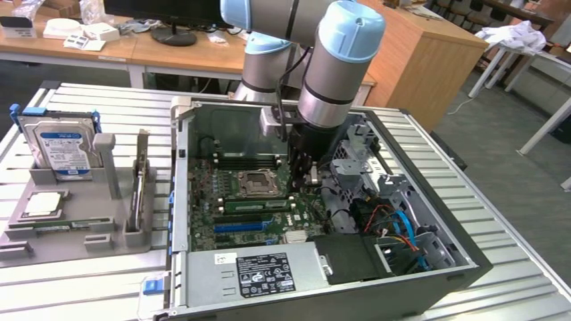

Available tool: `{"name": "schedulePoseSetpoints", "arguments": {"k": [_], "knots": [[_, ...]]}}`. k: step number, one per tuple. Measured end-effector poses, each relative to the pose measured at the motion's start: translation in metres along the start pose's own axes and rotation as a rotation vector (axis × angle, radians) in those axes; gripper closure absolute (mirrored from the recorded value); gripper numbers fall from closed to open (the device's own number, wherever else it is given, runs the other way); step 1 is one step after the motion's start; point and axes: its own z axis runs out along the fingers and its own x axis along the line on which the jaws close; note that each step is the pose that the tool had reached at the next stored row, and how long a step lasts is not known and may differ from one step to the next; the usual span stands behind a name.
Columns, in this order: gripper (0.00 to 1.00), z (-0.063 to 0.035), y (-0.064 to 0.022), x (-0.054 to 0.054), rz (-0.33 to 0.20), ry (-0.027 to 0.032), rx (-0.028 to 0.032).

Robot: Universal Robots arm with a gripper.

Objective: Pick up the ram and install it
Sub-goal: 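Press down the ram until it locks into place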

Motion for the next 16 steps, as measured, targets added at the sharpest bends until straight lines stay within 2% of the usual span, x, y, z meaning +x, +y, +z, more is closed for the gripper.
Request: {"name": "schedulePoseSetpoints", "arguments": {"k": [2,8,16], "knots": [[0.89,0.0001,0.0,0.0,0.0,0.0002,-0.0002],[0.89,0.0001,-0.0012,0.0,0.0,0.0002,-0.0066],[0.89,0.0002,-0.0045,0.0,0.0,0.0001,-0.0069]]}}
